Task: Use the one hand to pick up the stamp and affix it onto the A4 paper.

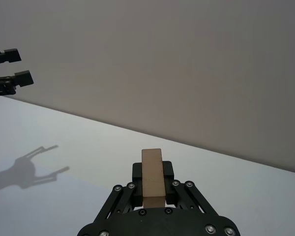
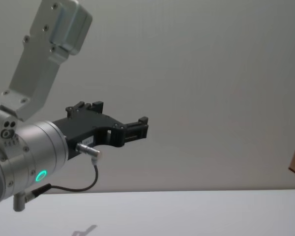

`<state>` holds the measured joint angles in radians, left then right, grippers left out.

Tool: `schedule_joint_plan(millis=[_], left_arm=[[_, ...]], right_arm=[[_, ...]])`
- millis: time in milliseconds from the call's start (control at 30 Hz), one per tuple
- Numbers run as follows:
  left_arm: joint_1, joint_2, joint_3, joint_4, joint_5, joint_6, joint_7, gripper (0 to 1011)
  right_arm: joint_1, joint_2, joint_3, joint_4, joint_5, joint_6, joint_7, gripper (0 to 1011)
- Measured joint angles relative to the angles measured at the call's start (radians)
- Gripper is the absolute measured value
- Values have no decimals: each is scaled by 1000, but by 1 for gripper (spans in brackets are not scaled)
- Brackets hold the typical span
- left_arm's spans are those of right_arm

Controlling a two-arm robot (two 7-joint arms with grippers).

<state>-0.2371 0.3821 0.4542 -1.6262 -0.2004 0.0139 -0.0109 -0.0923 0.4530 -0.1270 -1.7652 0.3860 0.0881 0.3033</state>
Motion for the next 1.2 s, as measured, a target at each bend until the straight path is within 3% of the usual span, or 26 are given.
schedule_joint_plan(millis=[633, 1200], left_arm=[[0, 0, 0, 0, 0, 0, 0, 1001], [0, 0, 0, 0, 0, 0, 0, 1001]], right_arm=[[26, -33, -48, 0, -37, 10, 111, 220], [59, -93, -123, 67, -125, 26, 214, 220]])
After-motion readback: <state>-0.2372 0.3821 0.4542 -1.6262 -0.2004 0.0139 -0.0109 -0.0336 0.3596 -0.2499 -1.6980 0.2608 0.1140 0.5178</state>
